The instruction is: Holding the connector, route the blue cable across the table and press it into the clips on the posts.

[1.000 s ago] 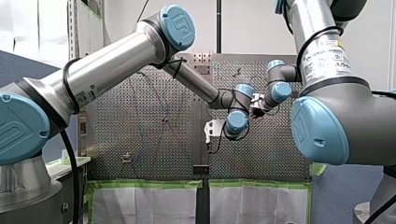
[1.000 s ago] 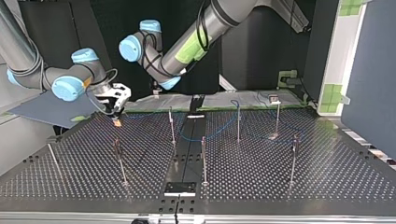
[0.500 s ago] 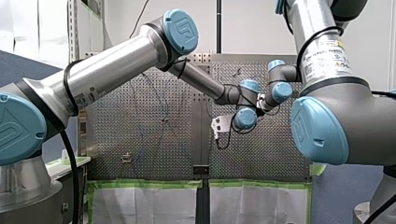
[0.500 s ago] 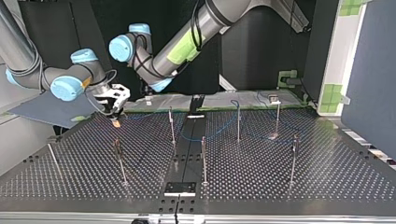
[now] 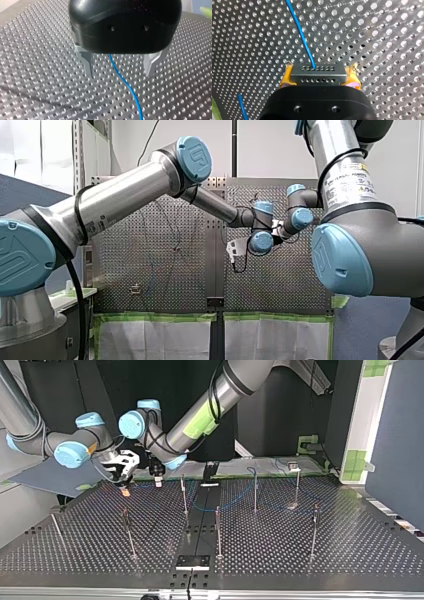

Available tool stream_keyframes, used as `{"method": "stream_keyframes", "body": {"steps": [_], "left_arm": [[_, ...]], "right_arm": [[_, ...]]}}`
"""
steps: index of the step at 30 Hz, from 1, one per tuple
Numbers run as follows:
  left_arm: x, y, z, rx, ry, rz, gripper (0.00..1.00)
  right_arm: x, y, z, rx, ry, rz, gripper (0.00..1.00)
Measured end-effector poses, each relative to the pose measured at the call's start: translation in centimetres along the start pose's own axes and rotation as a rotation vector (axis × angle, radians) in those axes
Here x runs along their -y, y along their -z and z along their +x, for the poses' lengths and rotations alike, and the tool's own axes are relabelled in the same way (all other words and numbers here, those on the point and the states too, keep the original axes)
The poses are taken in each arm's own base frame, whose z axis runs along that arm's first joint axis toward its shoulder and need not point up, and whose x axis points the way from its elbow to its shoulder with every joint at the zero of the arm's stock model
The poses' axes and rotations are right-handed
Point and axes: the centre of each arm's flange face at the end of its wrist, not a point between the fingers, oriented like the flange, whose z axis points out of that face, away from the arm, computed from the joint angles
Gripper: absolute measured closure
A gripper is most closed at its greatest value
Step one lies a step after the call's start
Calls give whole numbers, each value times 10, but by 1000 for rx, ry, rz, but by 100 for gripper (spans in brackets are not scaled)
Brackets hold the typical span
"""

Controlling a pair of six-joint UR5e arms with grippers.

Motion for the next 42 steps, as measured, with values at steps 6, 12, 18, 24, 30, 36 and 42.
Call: {"method": "stream_keyframes", "body": {"steps": [6,12,18,24,30,36,42], "left_arm": [[-8,-24,16,-18,-2,1,0],[-13,-40,20,-16,12,-5,0],[-11,-37,21,-27,17,-1,0],[-5,-31,21,-27,24,8,86],[-2,-31,15,-23,49,8,100],[-2,-30,10,-32,56,-1,100],[-4,-26,-6,-44,70,-19,100]], "right_arm": [[1,0,0,1,0,5,100],[1,0,0,1,0,8,100],[0,0,0,1,-1,8,100],[1,0,0,1,-2,9,100],[1,0,0,0,-1,9,100],[0,-1,2,-3,-1,11,100],[2,1,20,-26,6,16,100]]}}
